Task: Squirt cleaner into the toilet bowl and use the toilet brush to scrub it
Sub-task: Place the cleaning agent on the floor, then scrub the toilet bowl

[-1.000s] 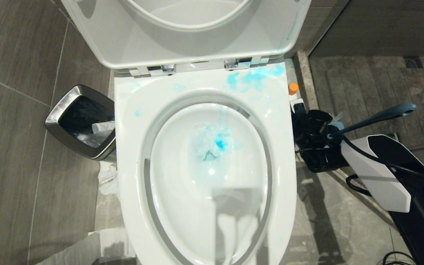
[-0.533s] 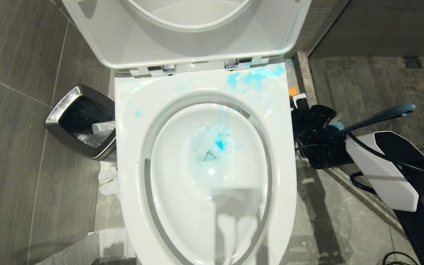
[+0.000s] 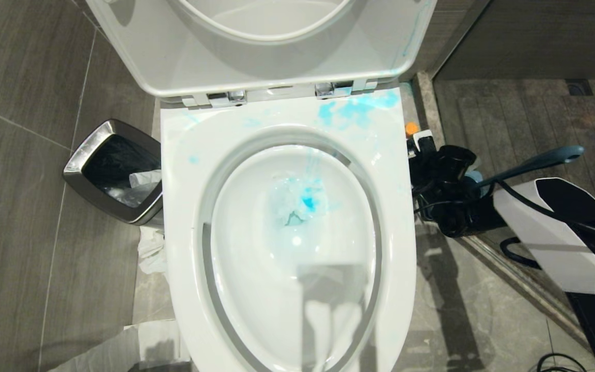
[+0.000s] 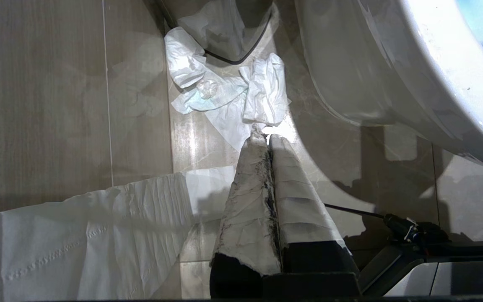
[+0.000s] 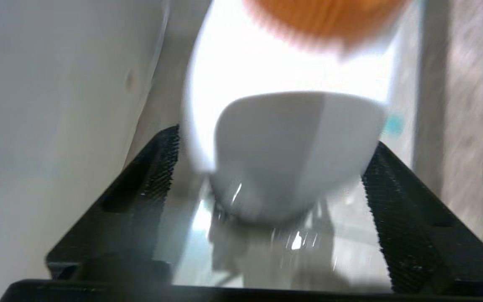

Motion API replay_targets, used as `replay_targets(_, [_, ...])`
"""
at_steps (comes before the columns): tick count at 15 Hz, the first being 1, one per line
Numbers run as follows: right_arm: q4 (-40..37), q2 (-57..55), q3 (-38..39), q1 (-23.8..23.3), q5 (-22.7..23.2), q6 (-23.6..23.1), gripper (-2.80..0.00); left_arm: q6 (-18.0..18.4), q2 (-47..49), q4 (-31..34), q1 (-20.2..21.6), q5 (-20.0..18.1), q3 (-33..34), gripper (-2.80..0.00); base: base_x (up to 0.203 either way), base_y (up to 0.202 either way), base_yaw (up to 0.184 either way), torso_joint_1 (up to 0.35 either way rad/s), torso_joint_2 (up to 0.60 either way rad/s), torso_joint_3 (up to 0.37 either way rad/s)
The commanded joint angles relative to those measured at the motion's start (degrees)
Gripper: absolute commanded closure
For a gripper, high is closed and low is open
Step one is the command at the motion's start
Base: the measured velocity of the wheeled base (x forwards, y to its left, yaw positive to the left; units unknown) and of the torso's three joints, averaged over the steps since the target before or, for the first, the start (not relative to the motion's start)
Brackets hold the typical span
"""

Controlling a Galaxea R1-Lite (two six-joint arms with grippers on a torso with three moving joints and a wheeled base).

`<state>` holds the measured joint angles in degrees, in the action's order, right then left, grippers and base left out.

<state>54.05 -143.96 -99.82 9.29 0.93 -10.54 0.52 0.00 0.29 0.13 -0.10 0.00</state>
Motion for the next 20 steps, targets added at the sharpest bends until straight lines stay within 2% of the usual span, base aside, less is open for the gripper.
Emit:
replay_targets(1, [0.8, 6.9, 10.1, 0.2, 0.0, -0.1, -2.8, 0.0, 0.1, 0.1, 0.0, 0.0, 0.0, 0.0, 0.0, 0.0, 0.0, 0.0, 0.0, 0.0])
replay_targets(5, [-1.1, 24.3, 28.1, 0.7, -0.1, -0.8, -2.8, 0.0, 0.1, 0.0, 0.0, 0.0, 0.0, 0.0, 0.0, 0.0, 0.0, 0.0, 0.0, 0.0])
replay_targets(6, [-2.6, 28.8, 31.1, 0.8, -0.3, -0.9, 0.0, 0.0, 0.1, 0.0, 0.0, 0.0, 0.0, 0.0, 0.0, 0.0, 0.0, 0.0, 0.0, 0.0])
replay_targets(11, [-12.6, 50.3, 39.3, 1.7, -6.1, -1.4, 0.0, 0.0, 0.1, 0.0, 0.0, 0.0, 0.0, 0.0, 0.0, 0.0, 0.0, 0.0, 0.0, 0.0])
replay_targets(13, [-20.1, 60.6, 42.0, 2.6, -10.4, -1.7, 0.0, 0.0, 0.1, 0.1, 0.0, 0.0, 0.0, 0.0, 0.0, 0.0, 0.0, 0.0, 0.0, 0.0])
replay_targets(16, [-32.7, 71.9, 42.2, 3.3, -14.1, -4.1, 0.0, 0.0, 0.1, 0.1, 0.0, 0.0, 0.0, 0.0, 0.0, 0.0, 0.0, 0.0, 0.0, 0.0])
replay_targets(20, [-34.8, 82.8, 46.5, -0.8, -12.6, -6.8, 0.0, 0.0, 0.1, 0.0, 0.0, 0.0, 0.0, 0.0, 0.0, 0.0, 0.0, 0.0, 0.0, 0.0])
